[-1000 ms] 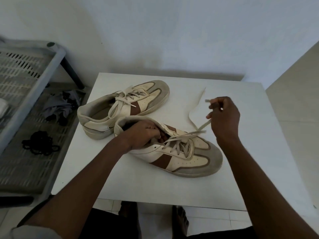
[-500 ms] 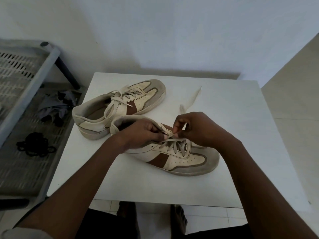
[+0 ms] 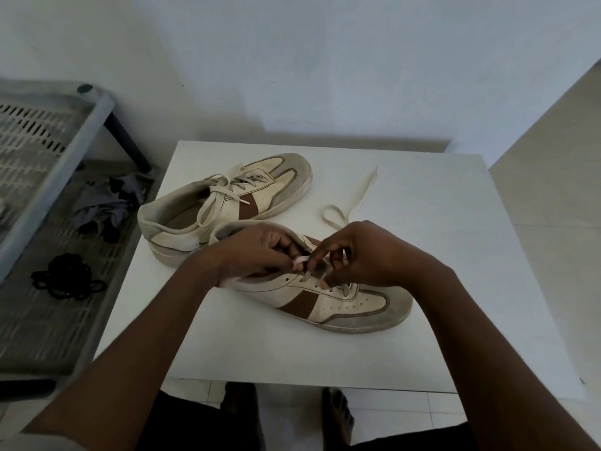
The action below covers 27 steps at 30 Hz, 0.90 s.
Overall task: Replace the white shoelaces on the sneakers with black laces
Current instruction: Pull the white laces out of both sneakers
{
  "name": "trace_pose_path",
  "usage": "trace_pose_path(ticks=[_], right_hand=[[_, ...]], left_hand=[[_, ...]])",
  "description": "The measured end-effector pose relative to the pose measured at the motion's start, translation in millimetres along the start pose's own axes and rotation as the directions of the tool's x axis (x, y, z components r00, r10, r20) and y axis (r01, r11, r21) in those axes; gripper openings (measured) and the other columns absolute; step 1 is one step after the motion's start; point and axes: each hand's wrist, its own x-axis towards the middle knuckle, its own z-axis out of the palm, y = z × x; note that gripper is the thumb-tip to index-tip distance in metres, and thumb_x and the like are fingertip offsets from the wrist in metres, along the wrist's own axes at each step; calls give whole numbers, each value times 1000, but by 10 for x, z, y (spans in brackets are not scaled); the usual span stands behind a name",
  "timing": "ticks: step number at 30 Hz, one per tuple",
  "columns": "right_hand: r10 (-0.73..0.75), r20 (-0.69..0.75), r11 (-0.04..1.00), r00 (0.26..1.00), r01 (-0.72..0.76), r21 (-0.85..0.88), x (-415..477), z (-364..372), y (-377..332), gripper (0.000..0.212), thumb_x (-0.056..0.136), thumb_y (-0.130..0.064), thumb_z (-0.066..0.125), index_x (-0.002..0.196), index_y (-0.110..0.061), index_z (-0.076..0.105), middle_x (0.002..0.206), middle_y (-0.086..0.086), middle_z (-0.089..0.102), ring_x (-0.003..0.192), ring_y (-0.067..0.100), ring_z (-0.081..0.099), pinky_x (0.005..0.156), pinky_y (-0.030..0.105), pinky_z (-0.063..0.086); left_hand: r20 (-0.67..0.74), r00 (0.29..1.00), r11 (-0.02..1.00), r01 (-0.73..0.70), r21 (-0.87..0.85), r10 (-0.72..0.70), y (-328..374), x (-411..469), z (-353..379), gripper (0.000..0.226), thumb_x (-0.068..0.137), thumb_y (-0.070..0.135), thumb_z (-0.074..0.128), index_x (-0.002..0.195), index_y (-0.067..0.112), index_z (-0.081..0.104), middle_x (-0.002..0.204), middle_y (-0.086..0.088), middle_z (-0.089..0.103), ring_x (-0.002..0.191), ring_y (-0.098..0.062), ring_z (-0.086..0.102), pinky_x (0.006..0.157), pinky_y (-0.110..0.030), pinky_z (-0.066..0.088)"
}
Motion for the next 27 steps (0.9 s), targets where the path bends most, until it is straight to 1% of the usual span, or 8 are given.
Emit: trace_pose_path(ticks=[6,9,12,15,20,22,24,27], right_hand=[[-19,-35,996,999,16,-89,38,100,-31,25,73,-33,81,97,-37,74,69,-12,64,62,4,56,63,22,45],[-42,-72,992,997,33,-126,53,137,-52,14,78,-33,77,92,-29,75,69,-9,65,63,7,56,64,28,47],[-105,-121,994,987,104,-18,33,111,-4,5,80,-21,75,84,-24,75,64,-4,65,57,11,56,57,22,43],[-62,-84,990,995,72,122,-25,25,89,6,82,-15,75,81,-20,73,56,-3,55,51,7,45,58,22,40],[-12,-1,968,1000,12,250,-117,-102,233,12,86,-10,70,85,-21,74,75,3,69,70,23,61,71,37,49],[10,-18,983,1000,-7,181,-116,-67,162,7,80,-27,78,86,-26,74,69,-2,65,59,6,55,64,30,45],[26,-31,1000,999,-27,-8,-81,-3,48,24,69,-47,81,88,-34,71,68,-11,61,60,1,52,63,25,43],[22,-28,966,999,-28,-258,-13,150,-132,28,71,-51,78,88,-32,71,66,-16,56,66,2,51,62,26,41]], left_hand=[[-11,999,967,39,-250,-43,1,-9,-18,12,86,-3,60,93,3,67,90,-14,70,89,-23,63,75,-23,52],[-82,996,993,31,-116,-41,-5,10,31,9,88,4,62,93,7,69,92,-12,72,89,-24,67,80,-29,51],[-5,1000,999,-19,39,19,23,-11,51,16,86,15,68,103,14,69,101,-4,73,103,-17,67,93,-29,49],[34,999,991,8,131,-13,6,-15,47,32,79,14,76,109,14,66,103,-1,73,102,-14,66,98,-33,50],[2,1000,986,10,164,-10,-10,0,59,29,76,10,78,104,10,69,100,-2,73,100,-17,66,94,-30,49],[-13,1000,987,9,161,-7,2,0,74,29,76,7,78,103,10,69,99,-3,73,99,-17,66,91,-25,50],[-22,1000,987,2,162,2,4,5,75,29,75,6,78,103,11,69,99,-3,73,98,-16,67,92,-28,51],[-10,1000,985,-24,172,26,-2,8,71,32,76,5,77,106,12,69,101,-2,73,98,-13,68,92,-29,52]])
